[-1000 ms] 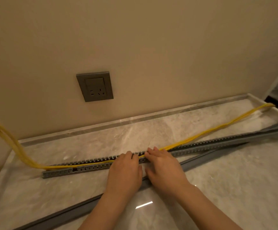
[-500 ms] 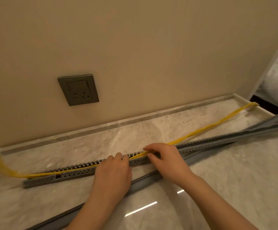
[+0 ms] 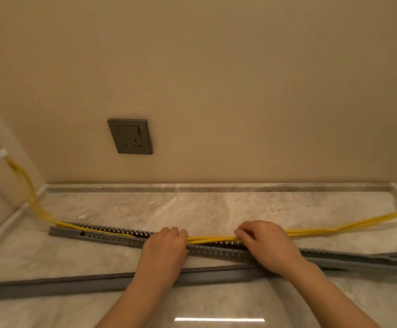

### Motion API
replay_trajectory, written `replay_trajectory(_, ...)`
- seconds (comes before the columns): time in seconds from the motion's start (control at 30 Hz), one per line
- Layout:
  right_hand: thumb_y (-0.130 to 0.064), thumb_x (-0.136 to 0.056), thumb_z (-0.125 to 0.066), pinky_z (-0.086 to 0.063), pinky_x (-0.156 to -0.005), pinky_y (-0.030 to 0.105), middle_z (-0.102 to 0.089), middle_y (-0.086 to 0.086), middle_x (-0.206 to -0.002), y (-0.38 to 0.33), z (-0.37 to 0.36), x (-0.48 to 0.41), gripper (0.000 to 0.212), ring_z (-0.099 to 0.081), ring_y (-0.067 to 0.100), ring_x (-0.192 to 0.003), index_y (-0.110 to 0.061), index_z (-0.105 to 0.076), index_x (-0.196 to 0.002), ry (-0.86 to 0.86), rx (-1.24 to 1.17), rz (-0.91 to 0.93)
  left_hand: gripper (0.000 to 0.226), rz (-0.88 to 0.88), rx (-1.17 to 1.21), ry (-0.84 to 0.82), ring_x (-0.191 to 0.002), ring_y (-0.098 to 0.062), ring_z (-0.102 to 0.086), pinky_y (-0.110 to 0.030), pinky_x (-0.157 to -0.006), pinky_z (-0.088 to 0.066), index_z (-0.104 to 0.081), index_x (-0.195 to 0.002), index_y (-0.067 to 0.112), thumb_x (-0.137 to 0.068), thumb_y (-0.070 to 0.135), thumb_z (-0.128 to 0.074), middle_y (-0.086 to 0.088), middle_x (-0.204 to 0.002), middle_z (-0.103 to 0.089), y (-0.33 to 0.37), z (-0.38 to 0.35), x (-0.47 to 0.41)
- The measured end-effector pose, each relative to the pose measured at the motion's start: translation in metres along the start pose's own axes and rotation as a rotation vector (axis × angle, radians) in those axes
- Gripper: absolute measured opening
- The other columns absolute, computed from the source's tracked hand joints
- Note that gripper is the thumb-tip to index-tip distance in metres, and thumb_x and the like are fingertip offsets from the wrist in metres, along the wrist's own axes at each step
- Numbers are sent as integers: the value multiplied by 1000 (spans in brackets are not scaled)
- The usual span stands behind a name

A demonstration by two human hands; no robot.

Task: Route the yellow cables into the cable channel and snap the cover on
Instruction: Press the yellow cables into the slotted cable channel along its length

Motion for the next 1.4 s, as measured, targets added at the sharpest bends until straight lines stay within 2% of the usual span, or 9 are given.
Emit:
replay_trajectory(0.13,-59,-91,-31,-42,-66,32,-65,-6,-82,28,0,-8,44,-60,18,-77,-27,-60,-86,-9,111,-84,44,67,-44,1,-46,-14,-58,-17,-33,-37,-59,-51,20,-27,32,-93,4,-48,-56,-2,-7,6)
replay_trajectory(0.3,-65,-88,-32,-33,-69,34,-62,-4,-77,43,1,-10,47,-54,19,-73,-24,-54,-78,-53,113,-149,40,87,-95,26,-49,-17,-60,-20,-33,-37,-58,-51,19,-32,31,-92,2,-49,-57,-1,-9,2)
replay_trajectory(0.47,-68,-77,-48,-30,-73,35,-51,-11,-67,31,23,-6,42,-47,16,-76,-27,-53,-71,68,58,-120,14,77,-49,-20,-90,-23,-60,-32,-58,-43,-65,-85,16,-81,29,-63,-3,-88,-65,-7,-17,-1)
replay_trajectory(0.63,-41,-75,-70,-26,-71,32,-50,-6,-75,19,32,16,21,-50,23,-90,-27,-54,-77,159,9,-129,20,38,-84,-85,-101,-23,-55,-35,-65,-43,-61,-98,17,-88,31,-53,-2,-101,-60,-10,-22,-8)
replay_trajectory(0.8,-30,-75,-72,-26,-68,31,-44,-9,-71,9,21,36,14,-48,21,-82,-24,-61,-78,312,-44,-71,20,6,-98,-92,-98,-23,-55,-33,-59,-37,-62,-97,16,-88,32,-54,-2,-100,-61,-10,-23,-13)
replay_trajectory(0.93,-25,-80,-70,-36,-80,31,-54,-6,-90,4,7,41,17,-43,14,-92,-24,-68,-97,258,-187,56,21,2,-73,-103,-99,-23,-54,-34,-60,-35,-62,-99,15,-89,31,-53,-3,-101,-60,-9,-22,-14)
replay_trajectory(1.13,-16,-81,-69,-39,-93,39,-69,4,-106,0,-15,47,23,-61,22,-100,-17,-71,-104,330,-92,78,24,7,-35,-100,-99,-21,-53,-32,-61,-37,-62,-102,17,-92,34,-48,0,-102,-58,-13,-22,-10)
replay_trajectory(1.27,-22,-86,-63,-22,-110,37,-60,6,-127,0,-22,48,34,-49,22,-124,-18,-62,-119,261,-45,73,27,-14,-40,-68,-98,-20,-52,-32,-66,-42,-64,-100,16,-92,34,-46,-1,-100,-60,-7,-18,-10)
replay_trajectory(1.4,-31,-91,-53,-7,-116,37,-42,5,-145,-1,-24,49,46,-28,21,-139,-21,-45,-134,149,13,113,18,-147,-14,7,-93,-22,-54,-31,-63,-39,-63,-98,17,-85,16,-51,0,-98,-61,19,-12,-15)
Point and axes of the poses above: each hand's wrist, its own x-axis away from the middle knuckle, its own z-axis out of the back of the hand, y = z × x, the point moved 4 cm from there along -x, towards the middle knuckle
